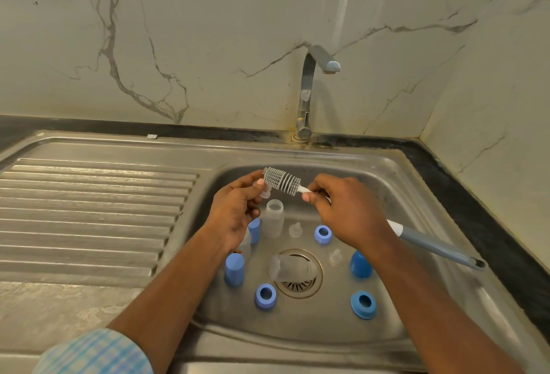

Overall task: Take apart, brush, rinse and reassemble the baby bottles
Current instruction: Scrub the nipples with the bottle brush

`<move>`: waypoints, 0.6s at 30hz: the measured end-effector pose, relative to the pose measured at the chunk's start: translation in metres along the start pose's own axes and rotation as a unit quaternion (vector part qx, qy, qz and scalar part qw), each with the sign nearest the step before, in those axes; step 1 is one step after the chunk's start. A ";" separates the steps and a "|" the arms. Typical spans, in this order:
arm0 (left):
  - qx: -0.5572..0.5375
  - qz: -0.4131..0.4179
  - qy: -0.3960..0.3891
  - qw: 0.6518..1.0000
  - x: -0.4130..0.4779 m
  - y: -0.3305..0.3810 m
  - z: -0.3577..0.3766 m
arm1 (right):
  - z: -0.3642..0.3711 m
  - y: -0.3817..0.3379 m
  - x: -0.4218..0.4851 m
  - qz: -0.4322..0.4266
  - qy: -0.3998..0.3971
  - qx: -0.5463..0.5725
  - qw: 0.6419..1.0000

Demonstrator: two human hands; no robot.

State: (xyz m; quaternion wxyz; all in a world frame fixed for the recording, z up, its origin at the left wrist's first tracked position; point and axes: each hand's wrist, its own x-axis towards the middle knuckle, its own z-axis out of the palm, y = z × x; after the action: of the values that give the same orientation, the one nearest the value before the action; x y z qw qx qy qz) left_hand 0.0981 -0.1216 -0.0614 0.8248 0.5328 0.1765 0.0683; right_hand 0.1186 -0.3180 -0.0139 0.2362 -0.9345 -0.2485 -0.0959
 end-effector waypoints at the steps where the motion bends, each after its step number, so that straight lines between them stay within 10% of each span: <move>1: -0.015 -0.001 -0.002 1.000 -0.001 0.001 0.000 | 0.000 0.001 0.001 0.004 0.008 0.000 1.000; 18: -0.052 0.059 -0.007 0.997 -0.015 0.006 0.009 | 0.010 -0.004 0.011 0.061 -0.045 -0.040 0.996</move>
State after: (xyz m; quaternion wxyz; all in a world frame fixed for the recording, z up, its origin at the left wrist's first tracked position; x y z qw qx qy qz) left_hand 0.0880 -0.1311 -0.0495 0.8474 0.4987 0.1354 0.1219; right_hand 0.1261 -0.3054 -0.0176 0.1928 -0.9600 -0.1972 -0.0487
